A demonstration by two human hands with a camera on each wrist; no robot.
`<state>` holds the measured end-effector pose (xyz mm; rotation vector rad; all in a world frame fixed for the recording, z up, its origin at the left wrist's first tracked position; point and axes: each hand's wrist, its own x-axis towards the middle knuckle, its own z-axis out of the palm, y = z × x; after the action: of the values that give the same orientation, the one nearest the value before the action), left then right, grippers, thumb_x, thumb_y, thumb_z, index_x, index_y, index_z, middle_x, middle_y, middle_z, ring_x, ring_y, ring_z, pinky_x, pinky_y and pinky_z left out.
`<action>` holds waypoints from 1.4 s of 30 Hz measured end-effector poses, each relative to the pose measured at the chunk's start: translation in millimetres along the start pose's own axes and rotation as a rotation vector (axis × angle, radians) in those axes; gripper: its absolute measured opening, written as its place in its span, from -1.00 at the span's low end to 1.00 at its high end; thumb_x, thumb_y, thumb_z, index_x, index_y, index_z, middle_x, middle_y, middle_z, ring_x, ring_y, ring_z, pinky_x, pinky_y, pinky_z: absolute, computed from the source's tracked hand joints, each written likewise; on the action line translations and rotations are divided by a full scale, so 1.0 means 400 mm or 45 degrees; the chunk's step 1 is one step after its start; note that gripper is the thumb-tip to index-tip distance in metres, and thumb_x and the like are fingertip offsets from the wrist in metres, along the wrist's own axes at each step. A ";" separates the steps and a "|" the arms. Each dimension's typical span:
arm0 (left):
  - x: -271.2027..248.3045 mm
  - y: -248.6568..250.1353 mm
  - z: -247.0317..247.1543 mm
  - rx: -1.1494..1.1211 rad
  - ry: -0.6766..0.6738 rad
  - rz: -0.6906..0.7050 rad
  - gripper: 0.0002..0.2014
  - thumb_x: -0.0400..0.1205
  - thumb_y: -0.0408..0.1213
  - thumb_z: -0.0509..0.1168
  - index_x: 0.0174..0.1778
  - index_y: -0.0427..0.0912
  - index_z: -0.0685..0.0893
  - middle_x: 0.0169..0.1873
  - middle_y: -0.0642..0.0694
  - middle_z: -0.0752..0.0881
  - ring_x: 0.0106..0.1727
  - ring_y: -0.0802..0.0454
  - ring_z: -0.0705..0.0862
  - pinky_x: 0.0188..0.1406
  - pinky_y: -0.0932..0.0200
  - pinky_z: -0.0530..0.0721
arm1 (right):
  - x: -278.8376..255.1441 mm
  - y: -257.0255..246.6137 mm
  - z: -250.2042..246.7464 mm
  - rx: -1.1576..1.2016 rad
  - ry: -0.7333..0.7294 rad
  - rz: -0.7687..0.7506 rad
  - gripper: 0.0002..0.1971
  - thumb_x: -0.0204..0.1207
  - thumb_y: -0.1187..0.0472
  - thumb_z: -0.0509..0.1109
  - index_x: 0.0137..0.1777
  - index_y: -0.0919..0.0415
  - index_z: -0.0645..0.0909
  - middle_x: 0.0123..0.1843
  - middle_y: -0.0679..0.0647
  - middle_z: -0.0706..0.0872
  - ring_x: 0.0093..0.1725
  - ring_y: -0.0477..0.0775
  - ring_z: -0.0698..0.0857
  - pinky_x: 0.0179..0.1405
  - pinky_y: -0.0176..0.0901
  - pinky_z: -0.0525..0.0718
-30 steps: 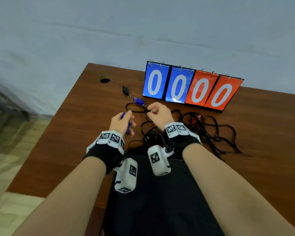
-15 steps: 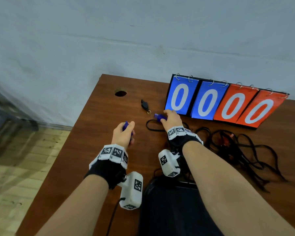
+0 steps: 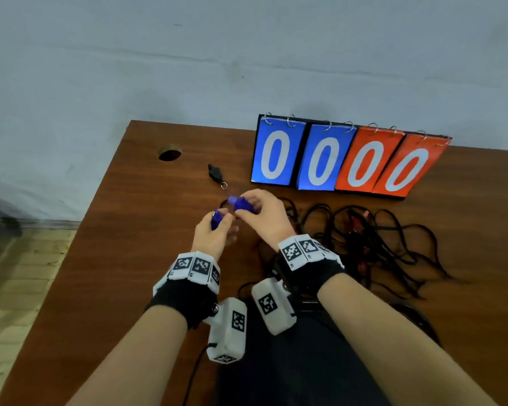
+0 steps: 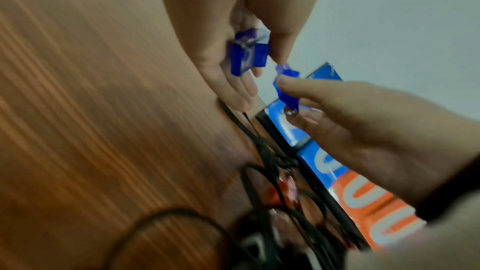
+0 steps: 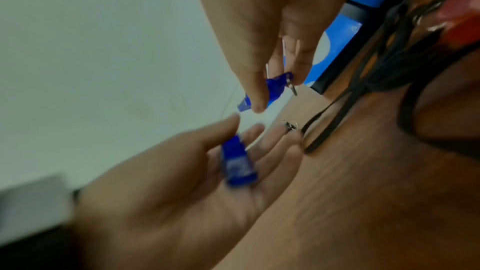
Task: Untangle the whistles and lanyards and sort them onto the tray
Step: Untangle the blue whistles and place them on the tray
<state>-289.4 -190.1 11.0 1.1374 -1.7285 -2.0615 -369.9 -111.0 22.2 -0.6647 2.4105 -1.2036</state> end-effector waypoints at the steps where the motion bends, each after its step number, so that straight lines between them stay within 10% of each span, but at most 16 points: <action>1: -0.013 0.000 0.025 0.027 -0.041 0.021 -0.85 0.69 -0.36 0.15 0.14 -0.23 0.53 -0.28 -0.01 0.61 -0.28 0.16 0.61 -0.51 0.51 0.63 | -0.023 0.003 -0.006 0.017 -0.021 0.012 -0.70 0.47 0.34 0.40 0.22 0.26 0.62 0.16 0.17 0.69 0.10 0.02 0.64 0.11 -0.26 0.55; 4: -0.059 -0.001 0.094 0.110 -0.120 0.072 -0.81 0.69 -0.34 0.15 0.18 -0.28 0.55 -0.17 -0.07 0.64 -0.15 0.05 0.63 -0.43 0.55 0.61 | -0.084 0.033 -0.043 0.117 -0.020 0.098 -0.62 0.49 0.42 0.31 0.33 0.31 0.57 0.25 0.23 0.67 0.25 0.13 0.65 0.32 -0.06 0.61; 8: -0.096 -0.030 0.139 0.181 -0.111 0.043 -0.78 0.65 -0.34 0.23 0.18 -0.29 0.60 0.09 -0.34 0.68 0.17 -0.23 0.65 0.28 -0.17 0.61 | -0.160 0.090 -0.095 0.168 -0.080 0.044 -0.53 0.46 0.48 0.29 0.40 0.35 0.51 0.29 0.25 0.65 0.23 0.12 0.66 0.30 -0.29 0.57; 11: -0.127 -0.042 0.156 0.074 -0.150 -0.004 -0.91 0.66 -0.37 0.21 -0.13 -0.15 0.58 -0.17 -0.22 0.67 -0.21 -0.06 0.76 -0.01 -0.11 0.78 | -0.195 0.133 -0.146 0.196 -0.037 -0.007 -0.58 0.43 0.57 0.22 0.29 0.40 0.58 0.14 0.25 0.70 -0.03 -0.05 0.63 -0.02 -0.65 0.50; 15: -0.142 -0.034 0.143 -0.056 -0.108 -0.093 -0.86 0.69 -0.34 0.15 -0.20 -0.18 0.49 -0.29 -0.14 0.61 -0.69 0.22 0.66 -0.59 0.34 0.70 | -0.203 0.229 -0.239 0.200 0.377 0.172 -0.71 0.49 0.55 0.19 0.09 0.35 0.67 -0.05 0.14 0.70 -0.02 -0.02 0.63 0.14 -0.25 0.62; 22: -0.142 -0.045 0.130 0.011 -0.035 -0.053 -0.81 0.69 -0.31 0.15 -0.26 -0.10 0.47 -0.33 -0.08 0.62 -0.76 0.26 0.57 -0.63 0.40 0.64 | -0.220 0.284 -0.267 -0.463 -0.168 0.194 -0.70 0.60 0.31 0.21 0.24 0.17 0.67 0.25 0.10 0.73 0.30 0.10 0.64 0.36 -0.09 0.54; 42: -0.164 -0.097 0.119 0.091 -0.086 -0.155 -0.84 0.67 -0.27 0.19 -0.24 -0.04 0.48 -0.31 -0.06 0.63 -0.74 0.28 0.57 -0.59 0.39 0.63 | -0.252 0.220 -0.236 -0.864 -0.272 0.110 -0.72 0.57 0.16 0.23 0.23 0.05 0.63 0.24 0.03 0.62 0.26 0.12 0.62 0.06 -0.06 0.57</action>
<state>-265.6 -103.8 3.1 1.2362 -1.8201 -2.1478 -356.9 52.1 15.5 -0.8093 2.6067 -0.2335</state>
